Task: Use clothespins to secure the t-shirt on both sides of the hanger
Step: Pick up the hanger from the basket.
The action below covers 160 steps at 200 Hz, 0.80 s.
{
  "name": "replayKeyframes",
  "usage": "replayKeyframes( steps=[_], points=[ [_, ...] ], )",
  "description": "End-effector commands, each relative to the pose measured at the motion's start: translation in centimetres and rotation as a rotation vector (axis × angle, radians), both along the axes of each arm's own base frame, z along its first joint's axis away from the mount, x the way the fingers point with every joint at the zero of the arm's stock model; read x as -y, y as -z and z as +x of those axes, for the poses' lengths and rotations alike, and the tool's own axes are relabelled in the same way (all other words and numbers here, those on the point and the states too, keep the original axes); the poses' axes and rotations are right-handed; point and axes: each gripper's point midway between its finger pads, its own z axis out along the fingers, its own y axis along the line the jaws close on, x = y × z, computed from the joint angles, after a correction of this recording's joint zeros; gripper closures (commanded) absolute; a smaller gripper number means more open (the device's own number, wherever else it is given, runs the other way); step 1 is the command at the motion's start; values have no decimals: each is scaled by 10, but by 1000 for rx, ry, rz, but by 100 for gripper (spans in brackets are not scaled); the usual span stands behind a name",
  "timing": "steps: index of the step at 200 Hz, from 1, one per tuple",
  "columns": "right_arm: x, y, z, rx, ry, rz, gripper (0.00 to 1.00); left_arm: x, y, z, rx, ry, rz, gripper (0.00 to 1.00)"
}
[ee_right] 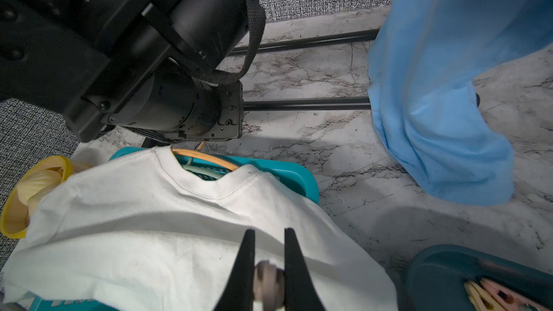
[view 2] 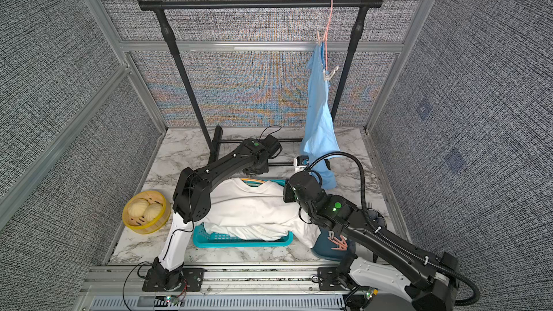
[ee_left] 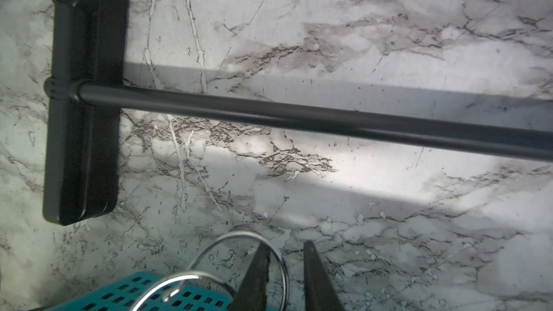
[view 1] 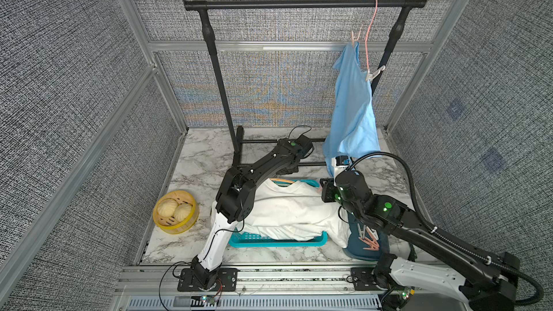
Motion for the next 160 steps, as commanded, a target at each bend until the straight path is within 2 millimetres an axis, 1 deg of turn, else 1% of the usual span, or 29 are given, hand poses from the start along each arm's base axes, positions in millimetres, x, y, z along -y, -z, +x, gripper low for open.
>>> replayKeyframes(
  steps=[1, 45, 65, 98, 139, 160],
  points=[
    [3, -3, 1, 17, 18, 0, 100, 10, -3, 2, 3, 23, -50, 82],
    [7, -4, 1, 23, 33, 1, 100, 17, -11, 9, 31, 55, -85, 86],
    [8, -4, 1, 24, 34, -2, 100, 18, -21, 13, 68, 70, -90, 88],
    [7, -5, 1, 30, 33, 11, 100, 27, -34, 19, 124, 112, -145, 92],
    [8, -8, -1, 35, 31, 23, 100, 28, -57, 24, 212, 138, -181, 93],
    [9, -9, -3, 43, 28, 30, 100, 35, -70, 25, 254, 162, -245, 93]
  ],
)
